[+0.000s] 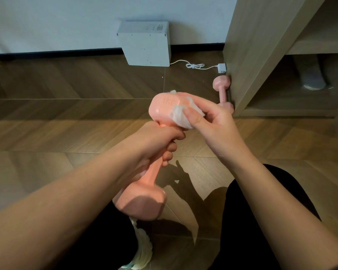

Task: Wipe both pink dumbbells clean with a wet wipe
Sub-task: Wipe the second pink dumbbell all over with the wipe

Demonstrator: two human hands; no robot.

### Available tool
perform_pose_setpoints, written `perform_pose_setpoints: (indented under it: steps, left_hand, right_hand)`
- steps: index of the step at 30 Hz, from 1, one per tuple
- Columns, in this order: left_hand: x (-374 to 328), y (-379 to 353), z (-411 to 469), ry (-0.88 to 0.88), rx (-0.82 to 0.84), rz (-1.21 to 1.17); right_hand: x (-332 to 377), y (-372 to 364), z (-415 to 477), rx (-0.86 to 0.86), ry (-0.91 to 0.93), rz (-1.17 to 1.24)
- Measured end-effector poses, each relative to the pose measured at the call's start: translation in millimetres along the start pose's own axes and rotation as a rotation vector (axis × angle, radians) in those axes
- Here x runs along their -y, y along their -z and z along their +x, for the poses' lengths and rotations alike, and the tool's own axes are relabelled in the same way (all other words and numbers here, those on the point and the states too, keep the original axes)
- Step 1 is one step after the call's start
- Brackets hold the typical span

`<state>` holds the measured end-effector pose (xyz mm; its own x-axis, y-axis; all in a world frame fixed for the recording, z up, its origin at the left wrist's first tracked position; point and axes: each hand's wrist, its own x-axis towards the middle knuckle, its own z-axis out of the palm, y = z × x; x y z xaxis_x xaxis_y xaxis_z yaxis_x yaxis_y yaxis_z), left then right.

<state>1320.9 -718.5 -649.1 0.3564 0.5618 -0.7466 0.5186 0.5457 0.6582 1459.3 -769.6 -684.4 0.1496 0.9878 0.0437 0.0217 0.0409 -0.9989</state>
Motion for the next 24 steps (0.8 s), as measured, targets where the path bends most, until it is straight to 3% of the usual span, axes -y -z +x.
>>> perform_pose_setpoints:
  steps: [5,9,14,24]
  left_hand:
    - [2.6,-2.6,-1.4,0.001,0.007,0.004]
    - [-1.0,-0.4,-2.3,0.005,0.022,-0.017]
    - [-0.6,-5.7,-4.6,-0.007,0.052,-0.001]
    - [-4.3,-4.9,-7.6,0.010,0.114,-0.050]
  right_hand:
    - [3.3,-4.7,0.4,-0.130,-0.014,-0.014]
    - [8.1,-3.4,-2.5,-0.062,-0.022,-0.019]
    - [11.9,-9.0,-1.6,-0.254,0.017,-0.060]
    - [18.8,9.1,-5.7,0.003,-0.058,0.004]
